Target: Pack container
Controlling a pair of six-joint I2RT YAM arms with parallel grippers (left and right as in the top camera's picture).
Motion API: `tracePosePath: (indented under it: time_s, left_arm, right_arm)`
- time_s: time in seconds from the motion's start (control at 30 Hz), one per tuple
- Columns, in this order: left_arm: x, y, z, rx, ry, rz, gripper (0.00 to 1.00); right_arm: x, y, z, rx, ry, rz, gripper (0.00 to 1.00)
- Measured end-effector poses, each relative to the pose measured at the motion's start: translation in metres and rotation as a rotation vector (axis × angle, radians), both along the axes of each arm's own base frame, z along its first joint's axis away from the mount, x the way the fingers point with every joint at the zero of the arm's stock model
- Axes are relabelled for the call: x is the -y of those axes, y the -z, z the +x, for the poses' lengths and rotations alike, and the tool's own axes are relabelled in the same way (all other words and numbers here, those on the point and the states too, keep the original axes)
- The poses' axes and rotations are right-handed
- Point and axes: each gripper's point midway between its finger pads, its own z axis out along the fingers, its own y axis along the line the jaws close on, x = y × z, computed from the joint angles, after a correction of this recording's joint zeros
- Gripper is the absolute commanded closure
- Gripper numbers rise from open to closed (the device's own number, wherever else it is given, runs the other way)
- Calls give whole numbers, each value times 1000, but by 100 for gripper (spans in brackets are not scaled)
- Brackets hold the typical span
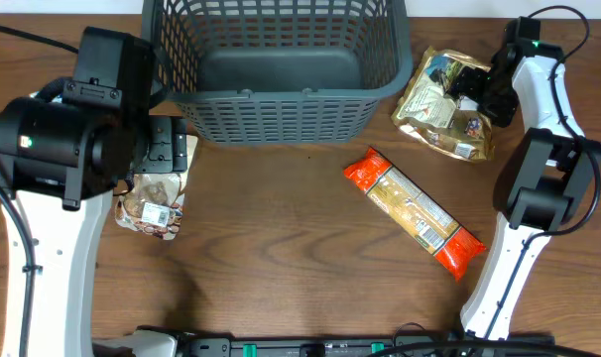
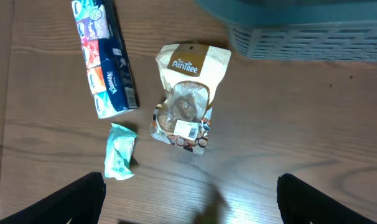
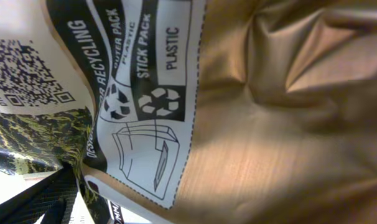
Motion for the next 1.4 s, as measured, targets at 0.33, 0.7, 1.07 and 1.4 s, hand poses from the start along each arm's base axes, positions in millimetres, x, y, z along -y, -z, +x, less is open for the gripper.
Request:
tracePosePath:
  time_s: [0.33,0.7,1.07,1.4]
  left_arm:
    - [0,0,0,0,0,0,12]
    - [0,0,0,0,0,0,12]
    - [0,0,0,0,0,0,12]
    - [0,0,0,0,0,-1,12]
  right_arm:
    - [-2,0,2,8,-5,12,37]
    - [-6,-8,7,37,-43,21,99]
    - [-6,-12,5,36,-45,20,99]
    - [-9,-40,-15,25,-74,-42,99]
